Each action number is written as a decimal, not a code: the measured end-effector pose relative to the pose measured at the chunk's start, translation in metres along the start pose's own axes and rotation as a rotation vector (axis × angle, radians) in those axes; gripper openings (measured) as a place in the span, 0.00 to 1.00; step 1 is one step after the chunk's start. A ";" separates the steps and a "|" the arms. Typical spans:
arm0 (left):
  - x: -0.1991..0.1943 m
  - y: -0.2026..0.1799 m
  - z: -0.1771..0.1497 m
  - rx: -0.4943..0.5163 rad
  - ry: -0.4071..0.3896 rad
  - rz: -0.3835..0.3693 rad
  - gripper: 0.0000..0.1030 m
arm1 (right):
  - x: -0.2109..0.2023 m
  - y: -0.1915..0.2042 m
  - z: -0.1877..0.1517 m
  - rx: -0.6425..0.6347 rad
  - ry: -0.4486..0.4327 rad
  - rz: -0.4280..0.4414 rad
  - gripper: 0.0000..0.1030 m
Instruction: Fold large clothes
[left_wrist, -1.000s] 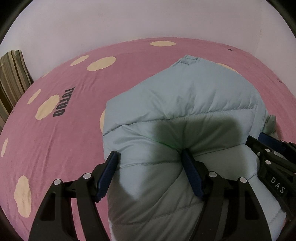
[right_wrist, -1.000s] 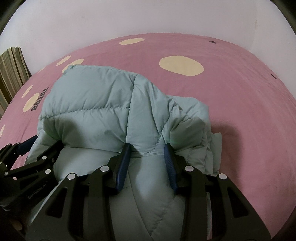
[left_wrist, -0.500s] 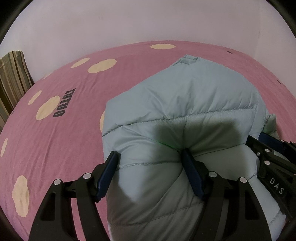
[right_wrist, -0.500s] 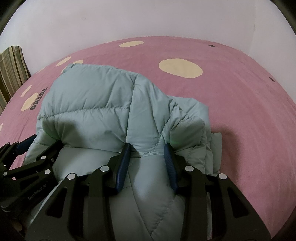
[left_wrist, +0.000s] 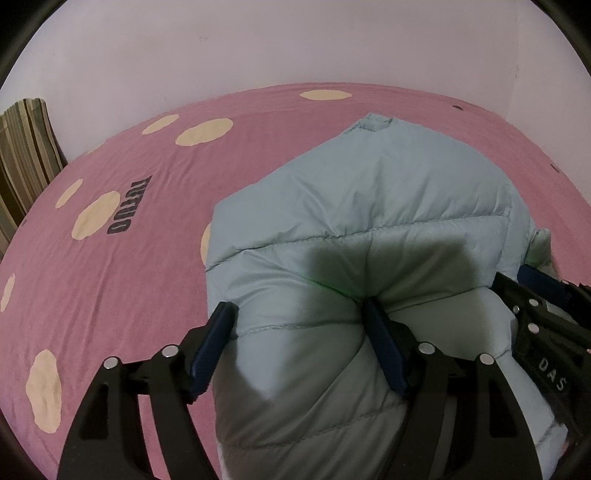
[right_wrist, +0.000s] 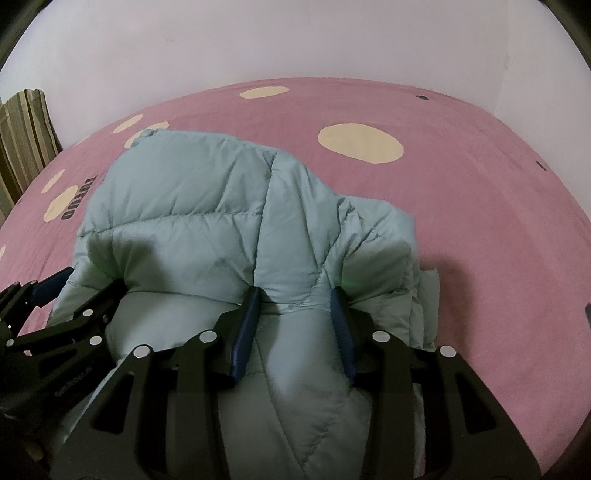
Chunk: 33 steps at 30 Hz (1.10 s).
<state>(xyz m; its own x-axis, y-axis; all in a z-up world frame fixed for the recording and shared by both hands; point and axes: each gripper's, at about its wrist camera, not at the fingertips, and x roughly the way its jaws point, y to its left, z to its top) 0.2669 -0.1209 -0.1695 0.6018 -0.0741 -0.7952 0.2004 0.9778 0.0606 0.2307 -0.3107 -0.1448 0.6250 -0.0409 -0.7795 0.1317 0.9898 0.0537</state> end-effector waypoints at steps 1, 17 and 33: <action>-0.002 0.003 0.002 -0.011 0.006 -0.009 0.75 | -0.004 -0.001 0.004 0.000 0.007 0.000 0.48; -0.117 0.020 -0.025 -0.038 -0.137 -0.019 0.80 | -0.109 0.014 -0.022 0.040 -0.088 -0.034 0.71; -0.210 0.023 -0.063 -0.081 -0.228 0.009 0.83 | -0.198 0.021 -0.061 0.033 -0.193 -0.047 0.79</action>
<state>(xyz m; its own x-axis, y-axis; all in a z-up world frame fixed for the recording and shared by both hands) 0.0964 -0.0706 -0.0386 0.7641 -0.0984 -0.6375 0.1371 0.9905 0.0114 0.0624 -0.2732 -0.0275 0.7531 -0.1156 -0.6476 0.1875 0.9813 0.0429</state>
